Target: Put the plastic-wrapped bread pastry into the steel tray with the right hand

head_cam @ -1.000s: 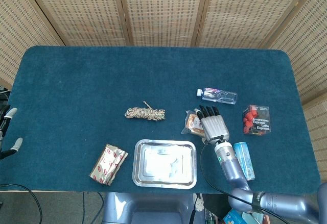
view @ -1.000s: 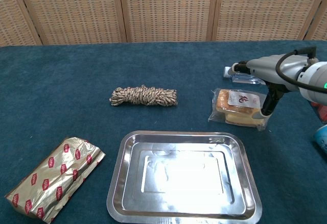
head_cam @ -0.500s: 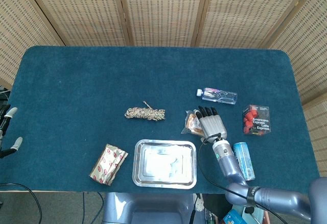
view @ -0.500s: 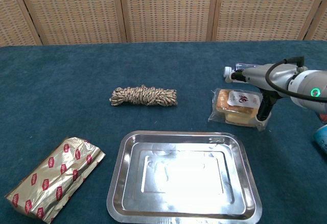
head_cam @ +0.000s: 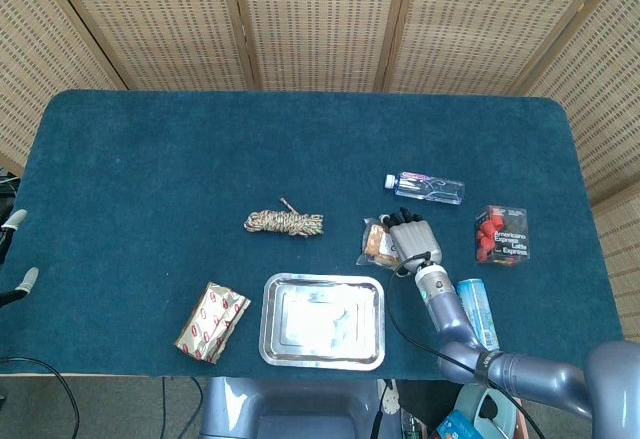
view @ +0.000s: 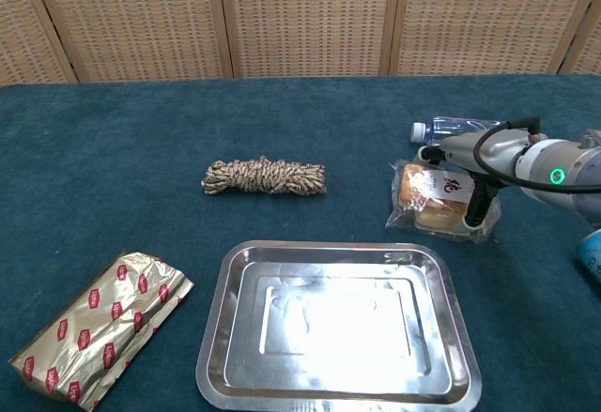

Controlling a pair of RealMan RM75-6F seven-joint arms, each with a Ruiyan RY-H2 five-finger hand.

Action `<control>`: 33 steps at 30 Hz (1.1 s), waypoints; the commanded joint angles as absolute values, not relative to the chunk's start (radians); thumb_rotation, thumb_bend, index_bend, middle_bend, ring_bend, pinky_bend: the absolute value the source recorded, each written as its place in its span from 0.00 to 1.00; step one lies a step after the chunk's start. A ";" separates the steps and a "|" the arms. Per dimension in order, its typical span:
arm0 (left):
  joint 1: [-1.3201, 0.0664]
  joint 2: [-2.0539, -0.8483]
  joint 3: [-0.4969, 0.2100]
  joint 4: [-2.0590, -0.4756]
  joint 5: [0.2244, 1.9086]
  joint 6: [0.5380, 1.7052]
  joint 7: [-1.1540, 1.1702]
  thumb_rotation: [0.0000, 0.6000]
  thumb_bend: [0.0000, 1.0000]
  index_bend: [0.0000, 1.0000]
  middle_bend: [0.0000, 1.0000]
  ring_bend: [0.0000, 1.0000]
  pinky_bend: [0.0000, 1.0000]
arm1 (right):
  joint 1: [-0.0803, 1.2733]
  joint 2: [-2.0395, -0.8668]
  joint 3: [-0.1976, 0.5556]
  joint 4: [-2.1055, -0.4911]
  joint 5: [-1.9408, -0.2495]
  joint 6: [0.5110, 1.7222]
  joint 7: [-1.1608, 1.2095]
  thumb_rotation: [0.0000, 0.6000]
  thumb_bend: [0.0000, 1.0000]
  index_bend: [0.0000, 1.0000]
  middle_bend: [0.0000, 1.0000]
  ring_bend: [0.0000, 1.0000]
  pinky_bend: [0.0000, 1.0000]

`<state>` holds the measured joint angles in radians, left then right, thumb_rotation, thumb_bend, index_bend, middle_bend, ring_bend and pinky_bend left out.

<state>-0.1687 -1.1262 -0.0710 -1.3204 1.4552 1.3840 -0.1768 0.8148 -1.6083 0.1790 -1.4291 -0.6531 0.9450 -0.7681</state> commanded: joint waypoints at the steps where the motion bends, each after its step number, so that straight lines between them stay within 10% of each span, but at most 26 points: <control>1: -0.169 -1.127 -0.071 -1.319 1.455 1.384 -0.177 0.97 0.38 0.00 0.00 0.00 0.00 | 0.816 -1.616 0.170 -1.413 -0.673 0.946 -0.750 1.00 0.23 0.28 0.34 0.24 0.37; 9: -0.169 -1.129 -0.069 -1.319 1.461 1.389 -0.176 0.97 0.38 0.00 0.00 0.00 0.00 | 0.814 -1.619 0.151 -1.425 -0.726 1.005 -0.755 1.00 0.23 0.50 0.57 0.45 0.58; 33: -0.191 -1.119 -0.068 -1.338 1.484 1.384 -0.173 0.97 0.38 0.00 0.00 0.00 0.00 | 0.860 -1.583 0.158 -1.683 -0.610 1.224 -1.035 1.00 0.23 0.51 0.59 0.46 0.60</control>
<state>-0.1881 -1.1221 -0.0659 -1.3332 1.4797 1.3807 -0.1762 0.8540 -1.5846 0.1573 -1.6615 -0.6204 1.2022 -1.0119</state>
